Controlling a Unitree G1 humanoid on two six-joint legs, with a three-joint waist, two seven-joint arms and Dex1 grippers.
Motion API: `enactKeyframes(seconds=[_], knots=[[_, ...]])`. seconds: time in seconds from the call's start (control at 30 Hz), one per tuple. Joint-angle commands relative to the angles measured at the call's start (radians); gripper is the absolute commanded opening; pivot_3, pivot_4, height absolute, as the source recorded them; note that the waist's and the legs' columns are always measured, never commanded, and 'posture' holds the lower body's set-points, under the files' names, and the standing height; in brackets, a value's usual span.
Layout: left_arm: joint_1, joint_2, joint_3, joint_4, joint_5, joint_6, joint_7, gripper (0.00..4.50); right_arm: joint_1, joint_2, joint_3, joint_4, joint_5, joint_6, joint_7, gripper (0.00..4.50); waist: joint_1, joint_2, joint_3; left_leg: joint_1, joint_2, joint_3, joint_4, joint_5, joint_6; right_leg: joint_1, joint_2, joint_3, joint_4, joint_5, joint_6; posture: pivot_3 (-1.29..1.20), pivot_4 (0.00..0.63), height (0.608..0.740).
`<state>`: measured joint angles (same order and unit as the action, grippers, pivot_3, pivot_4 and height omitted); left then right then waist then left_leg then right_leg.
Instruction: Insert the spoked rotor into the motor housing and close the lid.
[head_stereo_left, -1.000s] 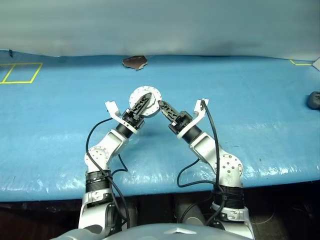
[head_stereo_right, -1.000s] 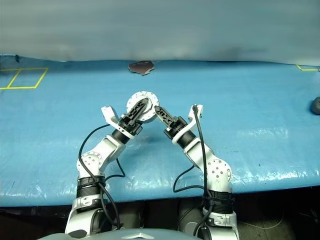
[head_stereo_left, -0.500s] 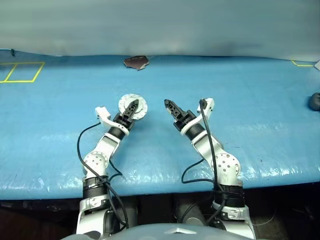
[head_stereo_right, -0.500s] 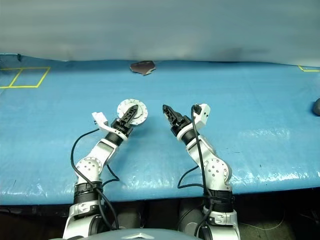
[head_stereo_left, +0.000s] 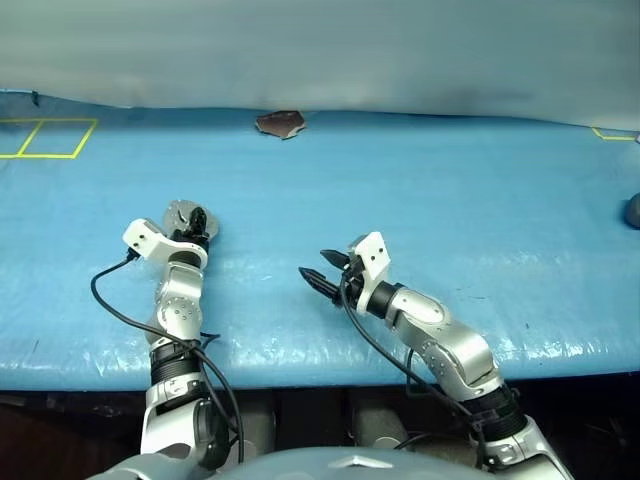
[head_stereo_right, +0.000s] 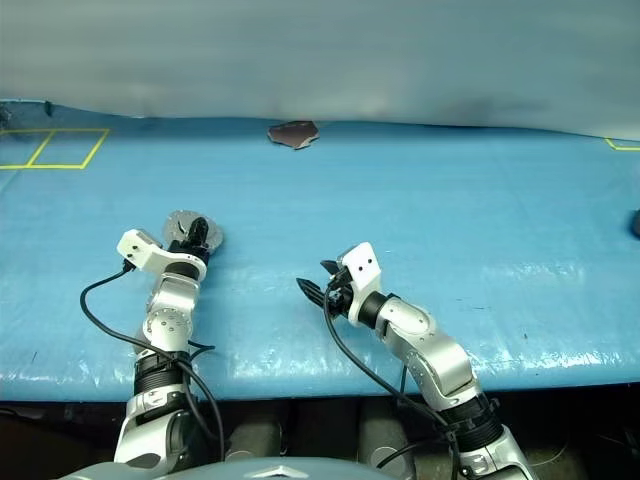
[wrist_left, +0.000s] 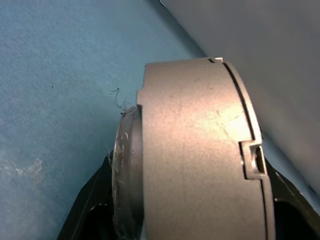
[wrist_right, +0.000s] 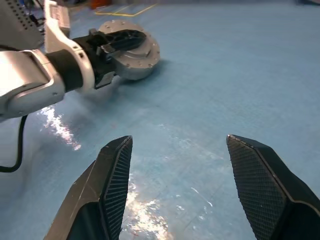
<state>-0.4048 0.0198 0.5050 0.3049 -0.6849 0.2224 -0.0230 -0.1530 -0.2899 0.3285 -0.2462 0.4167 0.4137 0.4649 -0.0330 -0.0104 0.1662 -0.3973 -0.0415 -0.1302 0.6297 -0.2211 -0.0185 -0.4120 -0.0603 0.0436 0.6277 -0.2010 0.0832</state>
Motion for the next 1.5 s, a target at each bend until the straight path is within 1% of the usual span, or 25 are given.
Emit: enactKeyframes(seconds=[0.03, 0.1, 0.2, 0.27, 0.4, 0.5, 0.6, 0.67, 0.7, 0.77, 0.83, 0.87, 0.9, 0.97, 1.0, 1.07, 1.13, 1.2, 1.27, 1.33, 1.5], knots=[[0.003, 0.033, 0.009, -0.012, 0.017, -0.051, -0.032, 2.93, -0.002, 0.015, -0.009, -0.004, -0.033, -0.044, 0.023, 3.18, -0.002, -0.001, 0.0, 0.0, 0.0, 0.0, 0.0, 0.0, 0.0, 0.0, 0.0, 0.0, 0.0, 0.0, 0.0, 0.0, 0.15, 0.74], [0.007, 0.039, 0.018, 0.009, 0.047, -0.072, 0.012, 3.41, -0.004, 0.026, -0.018, 0.006, -0.04, -0.047, 0.027, 3.19, -0.002, -0.002, 0.0, 0.0, 0.0, 0.0, 0.0, 0.0, 0.0, 0.0, 0.0, 0.0, 0.0, 0.0, 0.0, 0.0, 0.15, 0.74], [0.012, 0.052, 0.029, 0.026, 0.084, -0.081, 0.078, 4.4, -0.012, 0.033, -0.015, 0.006, -0.068, -0.051, 0.029, 3.19, 0.0, -0.002, 0.0, 0.001, 0.0, 0.0, 0.0, 0.0, 0.0, 0.0, 0.0, 0.0, 0.0, 0.001, -0.001, 0.0, 0.15, 0.74], [0.02, 0.062, 0.027, 0.022, 0.102, -0.095, 0.086, 4.48, -0.015, 0.037, -0.017, 0.006, -0.079, -0.05, 0.029, 3.19, -0.001, -0.002, 0.0, 0.002, 0.0, 0.0, 0.0, 0.0, 0.0, 0.001, 0.0, 0.0, 0.0, 0.001, -0.001, 0.0, 0.15, 0.74], [0.038, 0.086, 0.069, -0.096, 0.065, -0.141, 0.061, 4.48, -0.022, 0.043, -0.033, 0.004, -0.072, -0.044, 0.051, 3.19, -0.005, -0.002, 0.0, 0.002, 0.0, 0.0, 0.0, 0.0, -0.001, 0.001, 0.0, 0.0, 0.0, 0.002, -0.001, 0.0, 0.15, 0.74], [0.04, 0.106, 0.084, -0.149, 0.055, -0.158, 0.054, 4.48, -0.023, 0.042, -0.036, 0.014, -0.092, -0.059, 0.057, 3.19, -0.001, -0.003, 0.0, 0.002, 0.001, 0.0, 0.0, 0.001, -0.001, 0.0, 0.0, -0.001, 0.0, 0.003, -0.004, 0.0, 0.15, 0.74], [0.025, 0.139, 0.089, -0.174, 0.084, -0.196, 0.062, 4.48, -0.016, 0.043, -0.042, 0.033, -0.149, -0.119, 0.035, 3.19, 0.006, -0.003, 0.0, 0.002, 0.0, 0.0, 0.0, 0.001, -0.002, 0.001, 0.0, 0.0, 0.0, 0.003, -0.003, 0.0, 0.15, 0.74], [-0.002, 0.147, 0.084, -0.188, 0.083, -0.23, 0.047, 4.48, -0.006, 0.051, -0.068, 0.048, -0.173, -0.163, 0.01, 3.19, 0.011, -0.003, 0.0, 0.002, 0.0, 0.0, 0.0, 0.002, -0.002, 0.001, 0.0, 0.0, 0.0, 0.003, -0.003, 0.0, 0.15, 0.74], [-0.011, 0.147, 0.065, -0.201, 0.079, -0.232, 0.024, 4.48, -0.006, 0.049, -0.084, 0.055, -0.178, -0.171, 0.001, 3.19, 0.013, -0.004, -0.001, 0.002, 0.0, 0.0, 0.0, 0.002, -0.002, 0.001, 0.0, 0.0, 0.0, 0.004, -0.003, 0.0, 0.15, 0.74], [-0.001, 0.157, -0.038, -0.267, 0.059, -0.187, -0.118, 4.48, -0.005, 0.029, -0.11, 0.055, -0.174, -0.174, 0.017, 3.19, 0.02, -0.004, -0.001, 0.002, 0.0, 0.0, 0.0, 0.002, -0.002, 0.002, 0.0, 0.0, 0.0, 0.004, -0.002, 0.0, 0.15, 0.74], [0.047, 0.198, -0.206, -0.349, 0.04, -0.081, -0.335, 4.48, -0.006, -0.004, -0.143, 0.05, -0.184, -0.195, 0.028, 3.19, 0.023, -0.005, -0.001, 0.001, -0.001, 0.0, 0.001, 0.003, -0.001, 0.002, 0.0, 0.0, 0.0, 0.005, -0.002, 0.0, 0.15, 0.74], [0.075, 0.238, -0.311, -0.384, 0.062, -0.036, -0.444, 4.48, -0.006, -0.029, -0.164, 0.043, -0.173, -0.191, 0.047, 3.19, 0.022, -0.004, -0.001, 0.001, -0.001, 0.0, 0.001, 0.003, -0.001, 0.003, -0.001, 0.0, 0.0, 0.005, -0.003, 0.0, 0.15, 0.74], [0.095, 0.272, -0.391, -0.404, 0.088, -0.004, -0.516, 4.48, -0.007, -0.048, -0.181, 0.039, -0.171, -0.195, 0.057, 3.19, 0.021, -0.004, -0.001, 0.001, -0.001, 0.001, 0.001, 0.003, -0.001, 0.003, -0.001, 0.0, 0.0, 0.005, -0.004, 0.0, 0.15, 0.74], [0.115, 0.355, -0.546, -0.426, 0.188, 0.009, -0.629, 4.48, -0.01, -0.085, -0.212, 0.036, -0.179, -0.208, 0.067, 3.19, 0.013, -0.003, -0.001, 0.002, -0.001, 0.003, 0.0, 0.002, 0.0, 0.003, -0.001, 0.001, 0.0, 0.005, -0.005, 0.0, 0.15, 0.74], [0.12, 0.39, -0.608, -0.44, 0.218, 0.013, -0.688, 4.48, -0.008, -0.108, -0.22, 0.032, -0.188, -0.214, 0.079, 3.19, 0.004, -0.002, -0.001, 0.003, 0.0, 0.003, -0.001, 0.002, 0.0, 0.002, 0.0, 0.001, 0.0, 0.005, -0.005, 0.0, 0.15, 0.74], [0.126, 0.446, -0.691, -0.458, 0.259, 0.007, -0.785, 4.48, 0.001, -0.148, -0.228, 0.027, -0.196, -0.217, 0.104, 3.19, -0.013, -0.002, -0.001, 0.004, 0.001, 0.005, -0.002, 0.002, 0.0, 0.001, 0.0, 0.002, 0.001, 0.004, -0.006, 0.0, 0.15, 0.74], [0.126, 0.496, -0.743, -0.451, 0.298, -0.021, -0.874, 4.48, 0.028, -0.19, -0.239, 0.021, -0.17, -0.202, 0.156, 3.19, -0.021, -0.001, -0.001, 0.004, 0.003, 0.006, -0.003, 0.002, 0.0, -0.001, 0.002, 0.002, 0.002, 0.001, -0.008, 0.0, 0.15, 0.74], [0.125, 0.527, -0.764, -0.439, 0.319, -0.038, -0.93, 4.48, 0.062, -0.229, -0.246, 0.009, -0.131, -0.17, 0.218, 3.19, -0.022, -0.001, 0.0, 0.004, 0.005, 0.006, -0.003, 0.002, 0.0, -0.001, 0.003, 0.002, 0.003, 0.001, -0.009, 0.0, 0.15, 0.74], [0.129, 0.523, -0.752, -0.427, 0.32, -0.046, -0.942, 4.48, 0.087, -0.245, -0.25, 0.001, -0.103, -0.149, 0.252, 3.19, -0.019, -0.001, 0.0, 0.004, 0.005, 0.006, -0.003, 0.002, 0.0, -0.001, 0.003, 0.002, 0.003, 0.001, -0.009, 0.0, 0.15, 0.74], [0.13, 0.517, -0.739, -0.42, 0.32, -0.051, -0.95, 4.48, 0.097, -0.255, -0.247, -0.002, -0.106, -0.14, 0.265, 3.19, -0.018, -0.001, 0.0, 0.004, 0.004, 0.006, -0.001, 0.002, 0.0, 0.0, 0.002, 0.002, 0.002, 0.001, -0.009, 0.0, 0.15, 0.74], [0.149, 0.508, -0.696, -0.42, 0.286, -0.051, -0.976, 4.48, 0.097, -0.245, -0.252, -0.01, -0.099, -0.14, 0.276, 3.19, -0.012, -0.001, 0.0, 0.004, 0.002, 0.008, 0.001, 0.003, 0.001, 0.001, -0.001, 0.004, 0.002, 0.001, -0.008, 0.0, 0.15, 0.74]])
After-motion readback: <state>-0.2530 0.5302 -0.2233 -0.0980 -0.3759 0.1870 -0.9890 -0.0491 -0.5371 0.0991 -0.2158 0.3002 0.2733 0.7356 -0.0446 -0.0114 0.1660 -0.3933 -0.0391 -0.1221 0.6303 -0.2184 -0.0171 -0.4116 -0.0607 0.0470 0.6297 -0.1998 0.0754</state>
